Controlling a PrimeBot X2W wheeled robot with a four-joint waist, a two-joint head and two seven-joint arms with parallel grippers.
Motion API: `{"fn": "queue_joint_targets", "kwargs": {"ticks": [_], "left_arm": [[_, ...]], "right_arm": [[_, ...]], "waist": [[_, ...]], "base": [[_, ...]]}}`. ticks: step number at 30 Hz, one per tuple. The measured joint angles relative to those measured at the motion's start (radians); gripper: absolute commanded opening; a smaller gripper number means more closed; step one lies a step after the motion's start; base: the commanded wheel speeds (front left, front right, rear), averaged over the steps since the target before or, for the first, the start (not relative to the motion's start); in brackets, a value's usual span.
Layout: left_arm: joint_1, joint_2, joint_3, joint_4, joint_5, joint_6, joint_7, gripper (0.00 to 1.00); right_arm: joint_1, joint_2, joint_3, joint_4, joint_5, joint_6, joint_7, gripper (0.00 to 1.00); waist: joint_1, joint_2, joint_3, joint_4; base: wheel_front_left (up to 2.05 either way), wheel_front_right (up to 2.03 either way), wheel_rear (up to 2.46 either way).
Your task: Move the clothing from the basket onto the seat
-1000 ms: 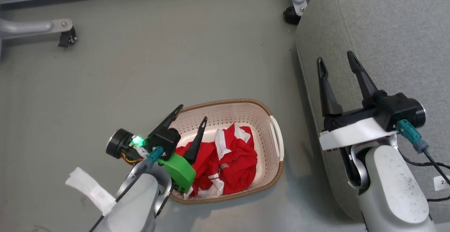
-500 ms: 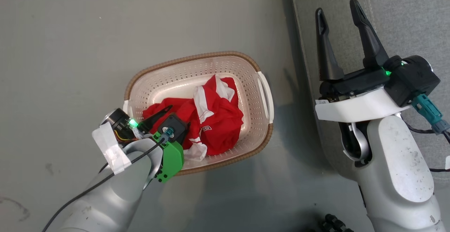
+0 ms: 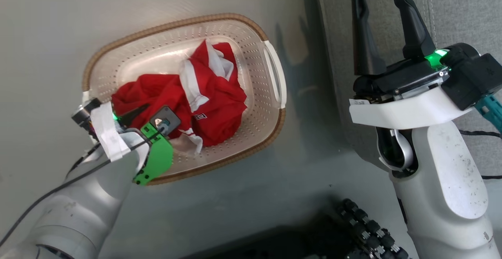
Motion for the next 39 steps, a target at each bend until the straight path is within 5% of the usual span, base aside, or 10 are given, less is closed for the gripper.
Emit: {"fn": "queue_joint_targets", "kwargs": {"ticks": [12, 13, 14, 15, 26, 39], "left_arm": [[-0.066, 0.072, -0.097, 0.035, -0.052, 0.0, 0.215, 1.0], [-0.066, 0.076, -0.103, 0.037, -0.063, 0.0, 0.225, 0.92], [-0.067, 0.082, -0.115, 0.037, -0.07, 0.0, 0.233, 0.4], [-0.068, 0.085, -0.125, 0.037, -0.073, 0.0, 0.238, 0.0], [-0.085, 0.101, -0.213, 0.006, -0.138, 0.0, 0.189, 0.0], [-0.068, 0.006, -0.169, -0.038, -0.228, 0.017, -0.035, 0.0]], "right_arm": [[-0.019, 0.0, 0.039, -0.014, 0.081, 0.0, 0.0, 1.0], [-0.021, 0.0, 0.041, -0.015, 0.086, 0.0, 0.0, 1.0], [-0.022, 0.0, 0.042, -0.015, 0.091, 0.0, 0.0, 1.0], [-0.022, 0.0, 0.042, -0.015, 0.093, 0.0, 0.0, 1.0], [-0.021, 0.001, 0.033, -0.002, 0.062, 0.0, 0.0, 1.0], [0.042, 0.002, 0.002, 0.053, -0.054, 0.0, 0.0, 1.0]], "waist": [[-0.0001, 0.0, 0.108, -0.101], [0.0, 0.0, 0.112, -0.107], [-0.0001, 0.0, 0.116, -0.115], [-0.0001, 0.0, 0.12, -0.122], [-0.0001, 0.0, 0.105, -0.123], [-0.0003, 0.0, -0.04, -0.038]], "base": [[0.0, 0.0, 0.0], [0.0, 0.0, 0.0], [0.0, 0.0, 0.0], [0.0, 0.0, 0.0], [0.0, 0.0, 0.0], [0.0, 0.0, 0.0]]}}
